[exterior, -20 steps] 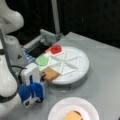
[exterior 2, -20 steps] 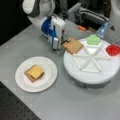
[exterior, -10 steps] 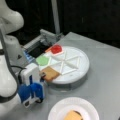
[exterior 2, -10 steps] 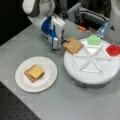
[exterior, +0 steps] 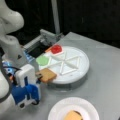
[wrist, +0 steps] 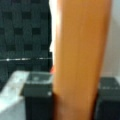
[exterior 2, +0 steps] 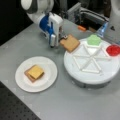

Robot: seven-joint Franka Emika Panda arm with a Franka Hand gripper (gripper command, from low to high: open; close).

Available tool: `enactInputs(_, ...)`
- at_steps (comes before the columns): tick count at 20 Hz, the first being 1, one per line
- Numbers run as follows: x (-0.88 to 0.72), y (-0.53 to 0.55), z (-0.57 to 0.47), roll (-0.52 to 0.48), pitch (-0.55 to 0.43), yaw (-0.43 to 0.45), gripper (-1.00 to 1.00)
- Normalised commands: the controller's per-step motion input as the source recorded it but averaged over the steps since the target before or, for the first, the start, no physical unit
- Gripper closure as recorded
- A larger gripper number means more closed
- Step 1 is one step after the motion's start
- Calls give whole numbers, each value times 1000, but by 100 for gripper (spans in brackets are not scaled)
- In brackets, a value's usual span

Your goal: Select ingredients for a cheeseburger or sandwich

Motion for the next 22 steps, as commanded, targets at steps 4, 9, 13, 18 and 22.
enactInputs(4, 354, -155, 239, 63, 78, 72, 100)
enactInputs(9, 493, -217, 294, -11, 115, 64, 100)
enactInputs(13, 485, -233, 321, -95, 123, 66, 100)
enactInputs(18, 367, -211, 291, -195, 131, 150, 100)
enactInputs(22, 233, -106, 200, -487, 134, 213, 100)
